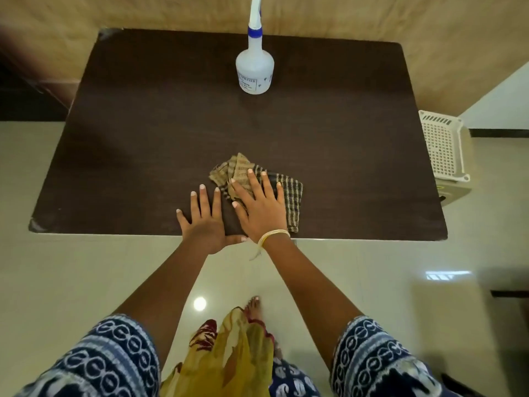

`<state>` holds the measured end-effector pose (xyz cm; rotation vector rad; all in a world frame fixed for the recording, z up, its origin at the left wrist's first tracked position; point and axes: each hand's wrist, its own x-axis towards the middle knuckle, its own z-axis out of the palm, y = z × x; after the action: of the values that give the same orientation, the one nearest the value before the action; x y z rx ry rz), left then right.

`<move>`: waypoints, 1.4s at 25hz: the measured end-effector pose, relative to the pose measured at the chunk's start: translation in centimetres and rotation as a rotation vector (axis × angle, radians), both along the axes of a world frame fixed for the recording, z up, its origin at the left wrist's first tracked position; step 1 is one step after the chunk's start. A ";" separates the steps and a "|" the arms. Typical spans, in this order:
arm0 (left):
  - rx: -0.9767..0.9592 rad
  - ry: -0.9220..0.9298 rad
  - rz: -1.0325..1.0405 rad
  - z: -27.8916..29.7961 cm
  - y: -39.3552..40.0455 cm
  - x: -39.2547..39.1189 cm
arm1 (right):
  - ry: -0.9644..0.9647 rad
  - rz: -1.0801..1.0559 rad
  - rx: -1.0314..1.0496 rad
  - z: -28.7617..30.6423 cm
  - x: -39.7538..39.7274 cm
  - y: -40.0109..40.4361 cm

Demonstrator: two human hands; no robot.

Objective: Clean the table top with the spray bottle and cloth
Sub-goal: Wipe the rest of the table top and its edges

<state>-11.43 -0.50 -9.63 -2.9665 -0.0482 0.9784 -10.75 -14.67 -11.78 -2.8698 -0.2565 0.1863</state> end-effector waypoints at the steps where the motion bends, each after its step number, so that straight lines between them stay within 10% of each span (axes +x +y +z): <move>1: -0.003 0.002 0.008 0.1 -0.1 0.0 | -0.025 0.029 -0.005 -0.1 0.1 -1.7; 9: -0.032 -0.018 0.003 0.2 0.0 -0.2 | 0.050 -0.663 -0.051 -0.2 -3.6 -22.3; 18: -0.040 -0.047 -0.015 0.0 0.2 -0.1 | 0.083 -1.079 0.020 0.2 -1.5 -13.7; 29: -0.120 -0.457 -0.158 -0.1 14.4 -3.9 | 0.011 -0.722 0.000 -0.5 2.2 8.4; 35: 0.058 -0.342 -0.001 -1.3 27.7 -6.5 | 0.021 -0.287 0.001 -0.3 2.6 25.5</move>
<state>-17.89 27.19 -10.88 -3.0403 -0.0771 0.4508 -8.18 10.82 -12.06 -2.8599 0.1595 0.1604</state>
